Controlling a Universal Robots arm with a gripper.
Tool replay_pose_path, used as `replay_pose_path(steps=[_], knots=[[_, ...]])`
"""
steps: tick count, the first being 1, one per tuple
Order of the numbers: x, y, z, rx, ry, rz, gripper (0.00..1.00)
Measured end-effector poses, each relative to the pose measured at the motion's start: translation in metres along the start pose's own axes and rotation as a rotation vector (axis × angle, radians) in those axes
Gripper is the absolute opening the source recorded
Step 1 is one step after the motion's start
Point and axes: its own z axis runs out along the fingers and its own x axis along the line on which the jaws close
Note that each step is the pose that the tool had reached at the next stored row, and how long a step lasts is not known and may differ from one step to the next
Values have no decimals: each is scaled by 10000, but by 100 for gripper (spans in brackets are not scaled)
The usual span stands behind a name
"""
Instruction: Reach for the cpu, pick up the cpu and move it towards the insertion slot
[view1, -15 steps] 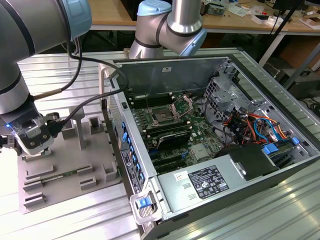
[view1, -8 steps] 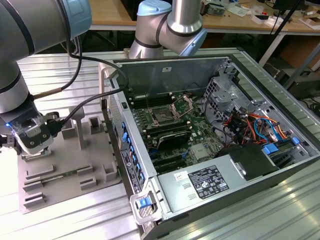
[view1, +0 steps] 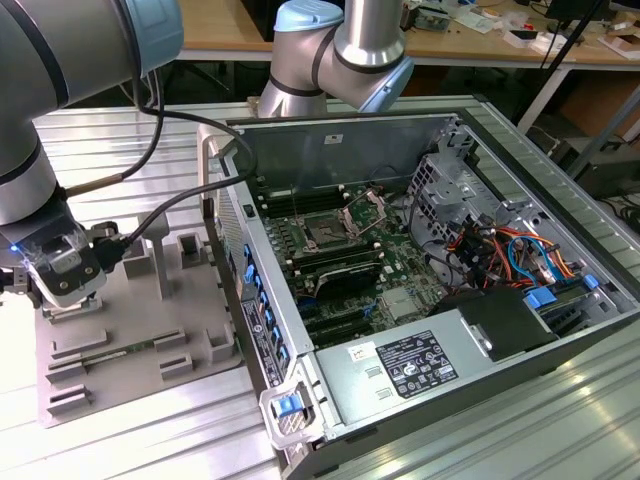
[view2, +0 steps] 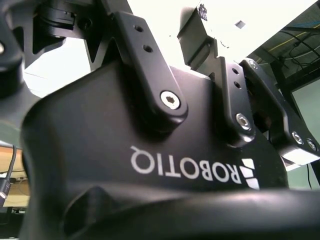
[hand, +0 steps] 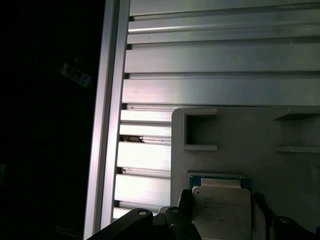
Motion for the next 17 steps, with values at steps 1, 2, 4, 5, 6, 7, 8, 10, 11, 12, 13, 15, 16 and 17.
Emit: replay_pose_path(steps=[1, 2, 4, 5, 6, 7, 8, 10, 11, 12, 13, 15, 16, 17], knots=[[0, 0, -3, -6, 0, 0, 55], [0, 0, -4, -10, -1, 0, 55], [0, 1, -13, -24, 0, 0, 55], [0, 2, -16, -29, 0, 0, 55], [0, 2, -20, -38, -1, -1, 55], [0, 2, -22, -44, -2, -1, 55], [0, 3, -25, -50, -3, 0, 55], [0, 4, -33, -64, -3, 0, 55], [0, 4, -35, -70, -3, 0, 55], [0, 4, -37, -74, -4, 0, 55], [0, 4, -40, -79, -3, 0, 55], [0, 5, -46, -93, -5, -1, 55], [0, 5, -49, -99, -5, 0, 55], [0, 6, -52, -104, -4, -1, 55]])
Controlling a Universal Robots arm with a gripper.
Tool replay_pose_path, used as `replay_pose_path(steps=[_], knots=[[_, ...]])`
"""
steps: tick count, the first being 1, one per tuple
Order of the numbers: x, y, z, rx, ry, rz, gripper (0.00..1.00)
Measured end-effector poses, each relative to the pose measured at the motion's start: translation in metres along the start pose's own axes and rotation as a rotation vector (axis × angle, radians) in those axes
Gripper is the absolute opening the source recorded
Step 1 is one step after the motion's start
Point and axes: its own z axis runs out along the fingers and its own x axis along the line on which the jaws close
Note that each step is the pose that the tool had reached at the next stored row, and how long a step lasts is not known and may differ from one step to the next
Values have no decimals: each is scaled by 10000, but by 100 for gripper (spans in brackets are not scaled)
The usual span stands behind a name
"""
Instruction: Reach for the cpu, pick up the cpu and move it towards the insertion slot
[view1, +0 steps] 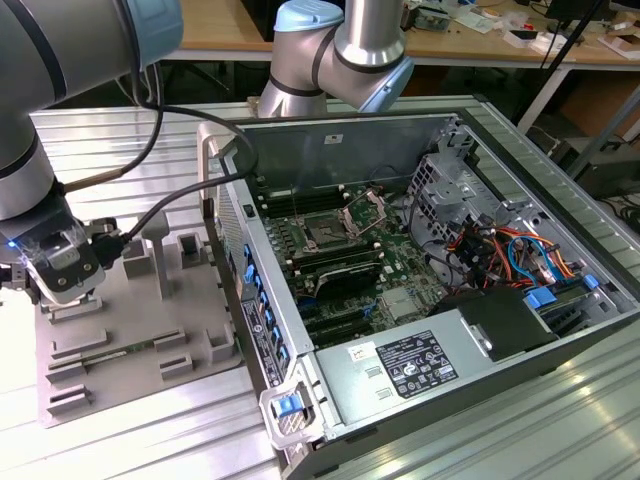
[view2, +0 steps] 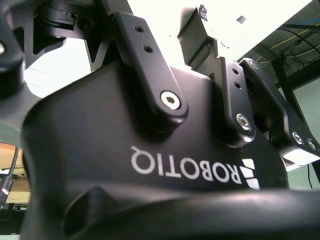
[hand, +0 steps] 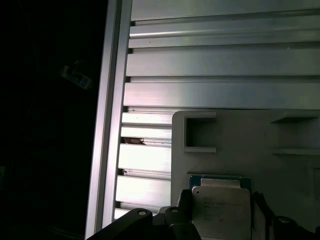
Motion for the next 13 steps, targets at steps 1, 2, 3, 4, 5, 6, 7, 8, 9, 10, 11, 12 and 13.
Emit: replay_pose_path(steps=[1, 2, 3, 4, 5, 6, 7, 8, 9, 10, 11, 12, 13], knots=[[0, 1, -4, -10, -2, 0, 55], [0, 1, -7, -18, -2, 0, 55], [0, 1, -10, -23, -2, 0, 55], [0, 2, -13, -29, -2, 0, 55], [0, 2, -16, -33, -2, 0, 55], [0, 3, -20, -39, -2, 0, 55], [0, 3, -23, -44, -3, 0, 55], [0, 4, -26, -51, -3, 0, 55], [0, 4, -29, -57, -4, 0, 55], [0, 4, -33, -65, -4, 0, 55], [0, 5, -38, -70, -4, 0, 55], [0, 5, -41, -77, -4, 0, 55], [0, 6, -47, -87, -5, 0, 55]])
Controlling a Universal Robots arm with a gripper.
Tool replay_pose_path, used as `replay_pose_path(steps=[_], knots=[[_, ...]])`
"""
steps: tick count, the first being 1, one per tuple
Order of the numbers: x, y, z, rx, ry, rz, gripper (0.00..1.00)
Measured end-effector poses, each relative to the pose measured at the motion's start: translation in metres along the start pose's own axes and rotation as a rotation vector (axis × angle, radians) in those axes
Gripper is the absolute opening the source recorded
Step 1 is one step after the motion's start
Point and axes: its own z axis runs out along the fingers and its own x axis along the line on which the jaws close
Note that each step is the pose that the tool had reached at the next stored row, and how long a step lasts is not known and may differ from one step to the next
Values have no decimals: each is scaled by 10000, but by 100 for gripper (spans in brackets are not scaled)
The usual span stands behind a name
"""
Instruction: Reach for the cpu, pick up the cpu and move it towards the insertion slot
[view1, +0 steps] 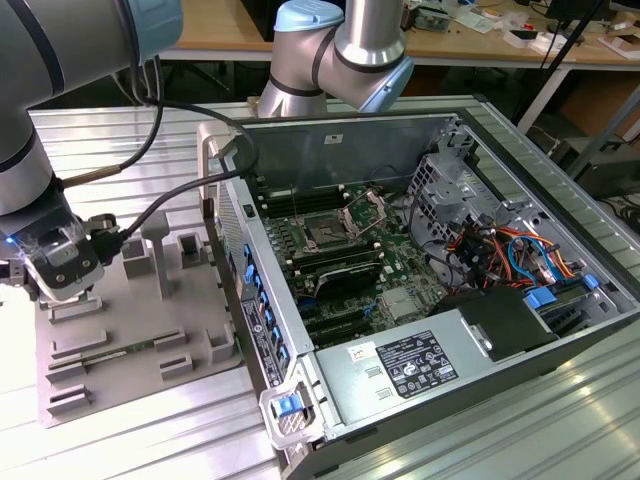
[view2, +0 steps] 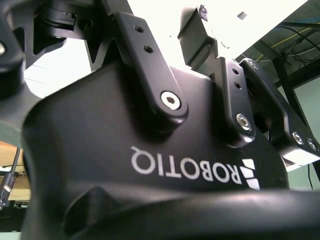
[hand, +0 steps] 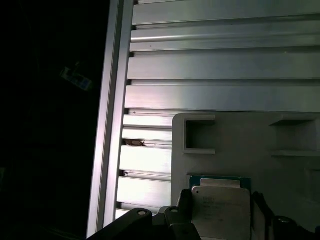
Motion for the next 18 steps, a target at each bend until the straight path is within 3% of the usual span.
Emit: replay_pose_path(steps=[18], knots=[[0, 8, -61, -133, -6, 0, 55]])
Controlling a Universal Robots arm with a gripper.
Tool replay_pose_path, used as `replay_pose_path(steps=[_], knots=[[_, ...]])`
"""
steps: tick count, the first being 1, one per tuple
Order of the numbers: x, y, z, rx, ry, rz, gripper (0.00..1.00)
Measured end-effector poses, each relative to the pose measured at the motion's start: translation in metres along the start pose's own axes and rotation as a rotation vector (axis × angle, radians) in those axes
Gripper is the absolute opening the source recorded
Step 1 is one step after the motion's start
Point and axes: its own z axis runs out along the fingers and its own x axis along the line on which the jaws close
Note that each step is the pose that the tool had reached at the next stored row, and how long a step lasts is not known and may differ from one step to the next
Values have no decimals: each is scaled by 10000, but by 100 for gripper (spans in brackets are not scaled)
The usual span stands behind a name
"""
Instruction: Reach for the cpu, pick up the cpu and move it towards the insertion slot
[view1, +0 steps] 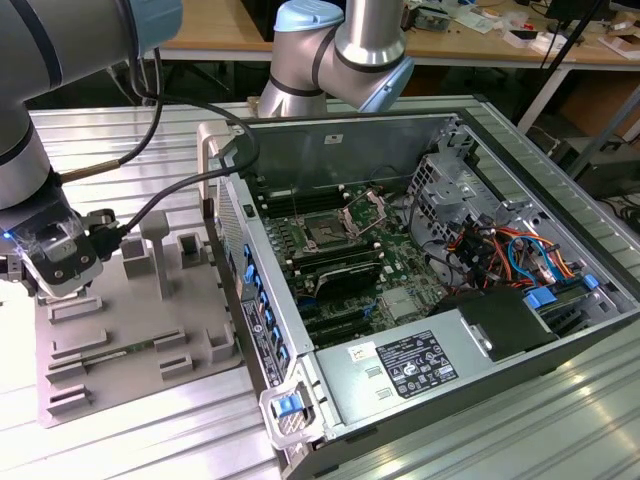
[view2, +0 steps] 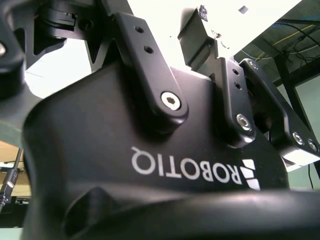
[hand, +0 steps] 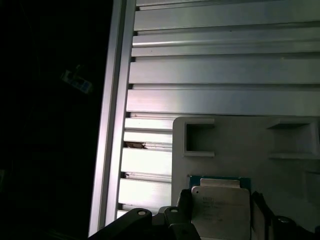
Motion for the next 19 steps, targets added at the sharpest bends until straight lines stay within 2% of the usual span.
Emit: replay_pose_path(steps=[19], knots=[[0, 12, -79, -195, -10, 0, 55]])
